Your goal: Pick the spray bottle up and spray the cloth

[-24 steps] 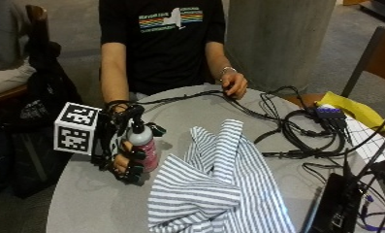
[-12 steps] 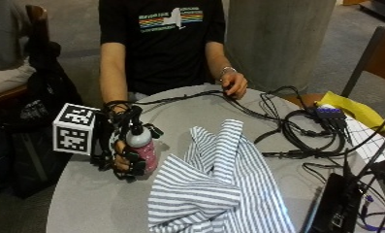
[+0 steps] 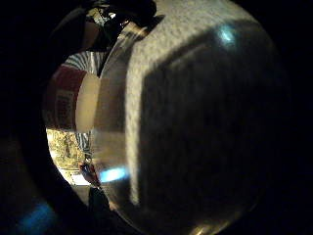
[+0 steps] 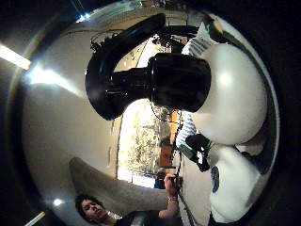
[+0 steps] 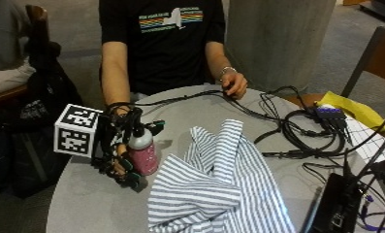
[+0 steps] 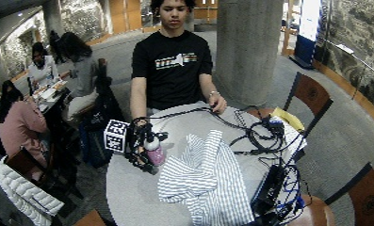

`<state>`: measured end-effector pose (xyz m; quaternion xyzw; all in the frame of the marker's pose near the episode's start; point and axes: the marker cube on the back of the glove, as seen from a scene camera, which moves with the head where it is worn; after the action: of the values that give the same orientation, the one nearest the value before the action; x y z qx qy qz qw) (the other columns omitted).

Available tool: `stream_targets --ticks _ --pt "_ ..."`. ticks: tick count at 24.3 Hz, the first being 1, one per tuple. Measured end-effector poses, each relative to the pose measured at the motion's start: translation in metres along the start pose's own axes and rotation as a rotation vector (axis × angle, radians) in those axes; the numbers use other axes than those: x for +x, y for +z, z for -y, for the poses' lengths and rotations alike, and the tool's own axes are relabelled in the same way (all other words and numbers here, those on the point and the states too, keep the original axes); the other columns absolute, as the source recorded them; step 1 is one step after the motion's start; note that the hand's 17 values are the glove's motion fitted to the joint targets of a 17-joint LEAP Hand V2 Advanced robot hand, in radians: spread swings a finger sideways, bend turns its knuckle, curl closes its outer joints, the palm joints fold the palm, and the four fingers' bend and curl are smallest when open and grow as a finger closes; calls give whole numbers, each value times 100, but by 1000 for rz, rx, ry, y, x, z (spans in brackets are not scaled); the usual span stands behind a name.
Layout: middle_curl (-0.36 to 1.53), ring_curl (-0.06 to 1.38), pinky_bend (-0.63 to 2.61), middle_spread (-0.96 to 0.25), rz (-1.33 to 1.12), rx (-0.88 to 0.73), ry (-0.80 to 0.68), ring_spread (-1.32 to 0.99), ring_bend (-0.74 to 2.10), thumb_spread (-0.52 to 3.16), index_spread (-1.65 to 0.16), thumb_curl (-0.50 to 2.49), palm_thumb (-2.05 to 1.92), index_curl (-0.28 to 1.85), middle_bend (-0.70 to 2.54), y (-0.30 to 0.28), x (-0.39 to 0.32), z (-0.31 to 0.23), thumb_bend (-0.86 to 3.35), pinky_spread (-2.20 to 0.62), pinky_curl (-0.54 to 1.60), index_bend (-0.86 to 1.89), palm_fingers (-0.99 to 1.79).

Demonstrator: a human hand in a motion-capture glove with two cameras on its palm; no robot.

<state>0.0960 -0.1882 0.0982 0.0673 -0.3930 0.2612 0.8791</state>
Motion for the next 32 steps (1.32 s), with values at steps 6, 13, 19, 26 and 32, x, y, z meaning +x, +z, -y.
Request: stream_targets --ticks 6,13,19,26,32 --pt "45 37 47 0 -21 -26 6 4 37 78 -24 41 81 20 31 4 0 11 -6 23 39 4 52" --pt "44 37 50 1 -32 -43 6 6 39 78 -24 39 78 18 31 13 -1 26 -4 24 39 6 48" --pt "46 36 33 -3 27 0 -18 0 49 79 -23 43 94 22 41 20 -6 26 6 18 32 23 90" --pt "46 41 40 -6 249 -121 -51 -6 55 58 -20 51 105 28 30 35 -33 5 5 4 35 15 107" --pt "49 44 45 -7 332 -285 -37 -8 56 43 -17 56 106 30 32 61 -61 -7 -1 -8 38 14 116"
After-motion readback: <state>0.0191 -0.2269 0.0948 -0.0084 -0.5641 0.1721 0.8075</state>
